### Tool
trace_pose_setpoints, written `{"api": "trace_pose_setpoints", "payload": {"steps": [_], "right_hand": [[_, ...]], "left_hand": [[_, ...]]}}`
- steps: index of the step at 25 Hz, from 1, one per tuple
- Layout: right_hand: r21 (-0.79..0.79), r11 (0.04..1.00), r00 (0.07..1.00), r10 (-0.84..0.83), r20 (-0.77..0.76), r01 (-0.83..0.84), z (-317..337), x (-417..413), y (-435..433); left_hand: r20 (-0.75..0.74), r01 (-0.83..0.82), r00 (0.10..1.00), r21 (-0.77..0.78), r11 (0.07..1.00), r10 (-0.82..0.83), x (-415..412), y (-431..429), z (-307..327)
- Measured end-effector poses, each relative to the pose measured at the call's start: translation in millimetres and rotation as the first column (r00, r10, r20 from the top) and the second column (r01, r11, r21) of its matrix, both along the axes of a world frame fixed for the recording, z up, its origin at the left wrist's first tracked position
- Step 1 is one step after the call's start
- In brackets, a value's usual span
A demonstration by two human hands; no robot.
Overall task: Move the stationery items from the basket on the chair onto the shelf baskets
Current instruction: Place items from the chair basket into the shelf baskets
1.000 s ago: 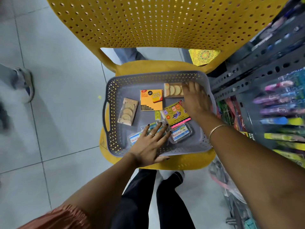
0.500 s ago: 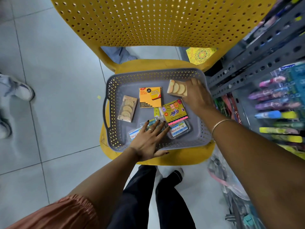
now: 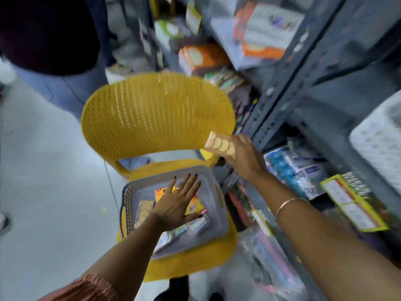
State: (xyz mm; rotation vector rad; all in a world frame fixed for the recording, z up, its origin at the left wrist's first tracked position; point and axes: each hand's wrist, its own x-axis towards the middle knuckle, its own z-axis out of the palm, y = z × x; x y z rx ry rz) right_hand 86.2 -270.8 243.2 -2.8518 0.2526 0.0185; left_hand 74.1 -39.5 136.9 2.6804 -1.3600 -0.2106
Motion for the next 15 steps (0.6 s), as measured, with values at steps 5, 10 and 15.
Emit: {"api": "trace_pose_setpoints", "payload": {"steps": [5,10,15], "right_hand": [[0.009,0.992,0.968,-0.122,0.219,0.123,136,-29,-38],[-0.025,0.965,0.905,-0.235,0.356,0.260,221,-82,-88],[-0.058,0.891,0.842,-0.401,0.361,0.450,244,-144,-142]], "left_hand": [[0.185,0.073,0.981,-0.076,0.994,-0.057,41,-59,114],[0.257,0.220,0.947,-0.091,0.971,-0.191,39,-136,194],[0.268,0.372,0.899,-0.050,0.927,-0.346,16,-205,214]]}}
